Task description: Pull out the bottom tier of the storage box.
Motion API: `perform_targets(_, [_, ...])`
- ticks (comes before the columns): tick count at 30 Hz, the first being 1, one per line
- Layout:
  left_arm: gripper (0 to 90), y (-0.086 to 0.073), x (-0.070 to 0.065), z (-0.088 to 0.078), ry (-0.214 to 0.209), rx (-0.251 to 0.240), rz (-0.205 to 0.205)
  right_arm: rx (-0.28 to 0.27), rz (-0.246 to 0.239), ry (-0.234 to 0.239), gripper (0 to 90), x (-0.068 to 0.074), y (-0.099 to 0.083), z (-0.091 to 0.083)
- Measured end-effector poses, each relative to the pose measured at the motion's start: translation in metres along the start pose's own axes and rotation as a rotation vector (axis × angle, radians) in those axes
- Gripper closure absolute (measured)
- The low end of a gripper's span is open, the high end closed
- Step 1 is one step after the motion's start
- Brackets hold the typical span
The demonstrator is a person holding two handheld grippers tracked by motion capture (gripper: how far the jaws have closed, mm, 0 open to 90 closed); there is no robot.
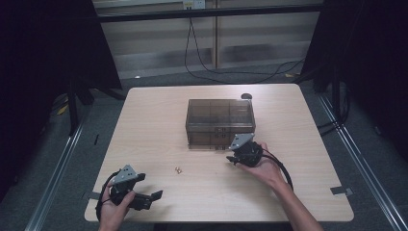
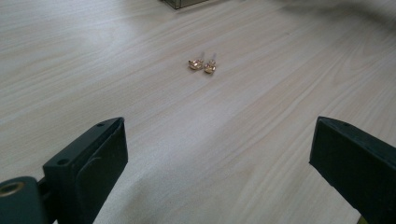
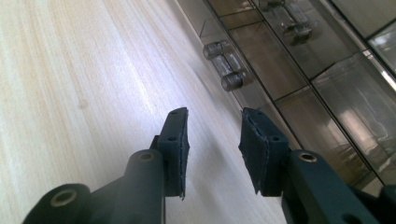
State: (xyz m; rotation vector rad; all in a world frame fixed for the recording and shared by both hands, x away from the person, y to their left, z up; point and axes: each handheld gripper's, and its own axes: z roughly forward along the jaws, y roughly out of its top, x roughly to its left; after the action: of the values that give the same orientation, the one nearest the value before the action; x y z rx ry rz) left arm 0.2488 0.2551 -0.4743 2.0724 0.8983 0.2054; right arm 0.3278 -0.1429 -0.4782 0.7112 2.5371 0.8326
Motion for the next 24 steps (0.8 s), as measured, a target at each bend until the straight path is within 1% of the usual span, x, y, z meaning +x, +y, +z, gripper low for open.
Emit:
perform_targets(1, [4.2,0.0,0.0,0.0,-0.001,-0.002,-0.003,0.004,-0.002,0.009,63.0,-0.001,0.0,-0.001])
perform_targets(2, [4.2,0.0,0.0,0.0,-0.001,-0.002,-0.003,0.005,-0.003,0.035,63.0,-0.004,-0.001,-0.001])
perform_targets(3, [4.2,0.0,0.0,0.0,0.004,0.002,0.003,0.015,-0.012,0.031,63.0,-0.005,0.0,-0.001])
perform_targets(4, [4.2,0.0,0.0,0.0,0.004,0.002,0.002,0.025,-0.009,0.051,63.0,-0.008,0.001,-0.002])
perform_targets(5, [4.2,0.0,0.0,0.0,0.004,0.005,0.004,0.022,-0.003,0.061,63.0,-0.01,0.001,-0.003])
perform_targets(7, [4.2,0.0,0.0,0.0,0.003,0.008,0.005,0.031,-0.009,0.082,62.9,-0.018,0.003,-0.005])
perform_targets(10, [4.2,0.0,0.001,0.001,0.007,0.006,-0.003,0.033,0.012,0.122,62.7,-0.03,0.004,-0.008])
perform_targets(11, [4.2,0.0,0.001,0.001,0.008,0.006,-0.004,0.045,0.011,0.125,62.8,-0.033,0.005,-0.008])
perform_targets(13, [4.2,0.0,0.001,0.0,0.009,0.008,-0.001,0.055,0.024,0.142,62.3,-0.039,0.005,-0.008])
perform_targets(15, [4.2,-0.001,0.001,0.0,0.007,0.01,0.002,0.057,0.035,0.151,62.5,-0.044,0.005,-0.007])
perform_targets(16, [4.2,-0.001,0.001,0.0,0.006,0.009,0.004,0.058,0.037,0.17,62.6,-0.047,0.004,-0.007])
perform_targets(18, [4.2,-0.001,0.001,0.0,0.006,0.009,0.006,0.053,0.026,0.17,63.3,-0.048,0.006,-0.007])
perform_targets(20, [4.2,-0.001,0.001,0.0,0.008,0.009,0.004,0.068,0.016,0.177,63.9,-0.048,0.009,-0.008])
perform_targets(21, [4.2,-0.001,0.001,0.0,0.007,0.01,0.005,0.072,0.004,0.168,64.6,-0.049,0.011,-0.007])
perform_targets(24, [4.2,-0.001,0.0,0.0,0.006,0.013,0.013,0.074,0.002,0.168,66.5,-0.053,0.014,-0.006])
